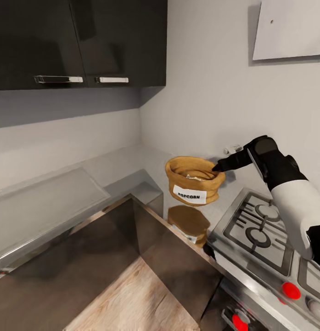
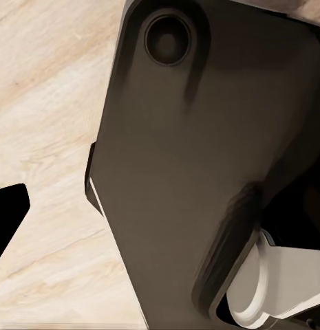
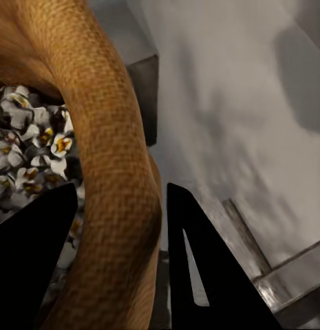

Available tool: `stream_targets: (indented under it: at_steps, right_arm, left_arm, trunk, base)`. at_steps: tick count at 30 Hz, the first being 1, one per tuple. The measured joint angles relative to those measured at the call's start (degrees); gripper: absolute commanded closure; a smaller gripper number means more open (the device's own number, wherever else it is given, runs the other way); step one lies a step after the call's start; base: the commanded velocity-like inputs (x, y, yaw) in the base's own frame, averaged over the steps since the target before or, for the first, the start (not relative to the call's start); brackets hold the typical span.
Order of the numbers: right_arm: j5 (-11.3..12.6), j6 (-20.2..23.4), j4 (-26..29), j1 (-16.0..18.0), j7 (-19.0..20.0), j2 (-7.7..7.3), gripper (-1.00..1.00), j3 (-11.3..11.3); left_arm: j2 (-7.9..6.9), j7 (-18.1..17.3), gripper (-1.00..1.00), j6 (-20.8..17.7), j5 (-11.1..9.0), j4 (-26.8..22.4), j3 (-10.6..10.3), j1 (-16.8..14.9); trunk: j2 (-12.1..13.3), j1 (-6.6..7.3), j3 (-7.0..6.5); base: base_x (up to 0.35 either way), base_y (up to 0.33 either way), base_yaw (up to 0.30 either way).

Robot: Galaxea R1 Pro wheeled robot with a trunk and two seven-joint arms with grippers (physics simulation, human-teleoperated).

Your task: In the kitchen, take the popcorn bag from the countertop, put it into the microwave, and heat it until the popcorn is cooked so the cooked popcorn ends up inside the bag.

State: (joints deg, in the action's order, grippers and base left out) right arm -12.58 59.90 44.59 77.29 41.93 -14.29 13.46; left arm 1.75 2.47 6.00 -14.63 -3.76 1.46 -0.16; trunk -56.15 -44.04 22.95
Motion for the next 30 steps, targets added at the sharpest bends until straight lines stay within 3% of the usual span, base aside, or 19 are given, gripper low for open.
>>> stream_targets:
  at_steps: [5,11,30]
  right_arm:
    - [-0.04,0.01,0.0,0.0,0.01,-0.08,1.0,-1.72]
    - [-0.18,0.0,0.0,0.0,-0.24,-0.03,1.0,-3.04]
    - [-0.44,0.0,0.08,0.0,-0.91,-0.13,1.0,-3.33]
  left_arm:
    - [1.23,0.05,-1.0,0.15,0.36,0.07,-0.2,0.0]
    - [1.4,0.13,-1.0,0.17,0.7,0.07,-0.23,0.0]
    - [1.35,0.14,-1.0,0.17,0.64,0.07,-0.16,0.0]
  trunk:
    - [0.0,0.0,0.0]
    - [0.0,0.0,0.0]
    - [0.0,0.0,-0.05]
  base:
    - [-0.347,0.0,0.0]
    - [-0.349,0.0,0.0]
    - [-0.344,0.0,0.0]
